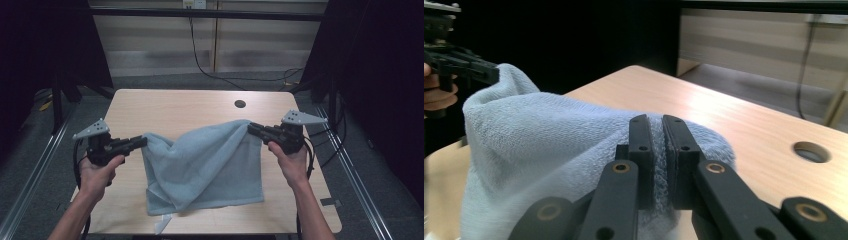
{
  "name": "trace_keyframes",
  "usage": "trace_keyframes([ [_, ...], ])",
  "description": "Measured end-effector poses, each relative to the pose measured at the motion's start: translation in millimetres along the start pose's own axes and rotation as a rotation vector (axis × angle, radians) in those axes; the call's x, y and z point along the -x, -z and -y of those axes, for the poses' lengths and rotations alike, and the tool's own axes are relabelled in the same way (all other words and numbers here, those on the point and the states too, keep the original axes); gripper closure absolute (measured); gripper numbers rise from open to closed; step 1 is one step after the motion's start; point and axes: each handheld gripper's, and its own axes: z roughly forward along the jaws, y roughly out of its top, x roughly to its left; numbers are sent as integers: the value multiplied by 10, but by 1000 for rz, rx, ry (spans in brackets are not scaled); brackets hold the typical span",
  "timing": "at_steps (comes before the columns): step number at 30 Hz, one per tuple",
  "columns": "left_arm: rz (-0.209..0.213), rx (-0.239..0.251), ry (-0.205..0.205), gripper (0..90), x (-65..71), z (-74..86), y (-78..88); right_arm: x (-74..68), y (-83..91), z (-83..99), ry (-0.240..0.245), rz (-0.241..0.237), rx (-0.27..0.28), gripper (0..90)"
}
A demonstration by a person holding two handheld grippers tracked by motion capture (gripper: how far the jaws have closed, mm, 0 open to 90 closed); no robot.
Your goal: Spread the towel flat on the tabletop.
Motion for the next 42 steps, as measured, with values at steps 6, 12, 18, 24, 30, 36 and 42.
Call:
trace_keyframes([
  [6,-103,-109,98,835,-461,227,-464,363,-392,284,-78,73,-120,797],
  [12,-89,-134,118,632,-488,421,-579,501,-619,733,-124,95,-229,616],
  [18,-57,-116,88,510,-344,493,-330,331,-353,723,-113,94,-193,511],
  [24,-9,-170,42,523,-126,773,-189,109,-101,812,-99,70,-208,461],
  [30,60,-243,-47,697,96,1026,-74,-149,-50,1088,-83,-38,-301,562],
  [36,29,-302,-63,679,73,1178,-197,-335,-168,1391,-59,-72,-399,566],
  [42,0,-332,-110,655,73,1227,-301,-399,-254,1506,-42,-77,-442,517],
])
